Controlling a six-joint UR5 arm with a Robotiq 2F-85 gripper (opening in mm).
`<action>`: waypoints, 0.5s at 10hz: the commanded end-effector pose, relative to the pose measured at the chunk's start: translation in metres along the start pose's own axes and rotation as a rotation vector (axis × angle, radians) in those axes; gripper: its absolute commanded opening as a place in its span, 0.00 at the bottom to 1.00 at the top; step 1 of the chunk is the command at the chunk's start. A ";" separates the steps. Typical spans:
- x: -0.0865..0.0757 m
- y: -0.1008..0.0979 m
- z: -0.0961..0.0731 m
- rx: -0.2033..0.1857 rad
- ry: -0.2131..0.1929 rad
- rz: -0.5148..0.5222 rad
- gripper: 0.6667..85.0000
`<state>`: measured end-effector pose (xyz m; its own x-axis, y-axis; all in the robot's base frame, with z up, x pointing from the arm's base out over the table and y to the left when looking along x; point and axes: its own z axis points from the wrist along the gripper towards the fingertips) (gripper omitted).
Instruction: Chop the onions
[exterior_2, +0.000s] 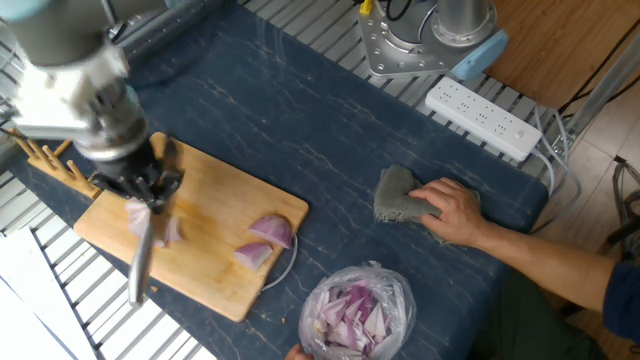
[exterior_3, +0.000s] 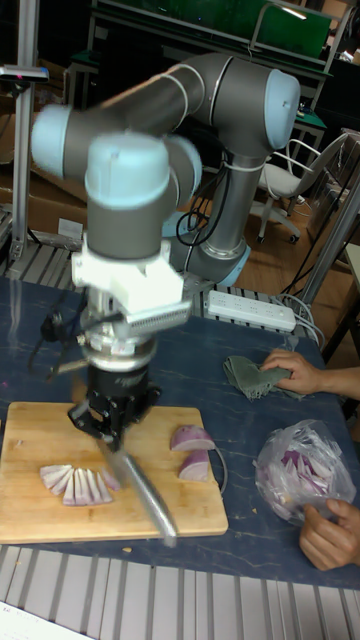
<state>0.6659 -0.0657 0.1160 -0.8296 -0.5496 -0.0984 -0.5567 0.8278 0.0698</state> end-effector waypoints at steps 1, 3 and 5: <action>0.013 -0.001 -0.046 -0.004 0.038 0.039 0.01; 0.010 -0.009 -0.051 0.029 0.034 0.070 0.01; 0.002 -0.015 -0.051 0.058 0.009 0.157 0.01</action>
<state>0.6624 -0.0815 0.1539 -0.8695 -0.4896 -0.0652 -0.4928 0.8689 0.0467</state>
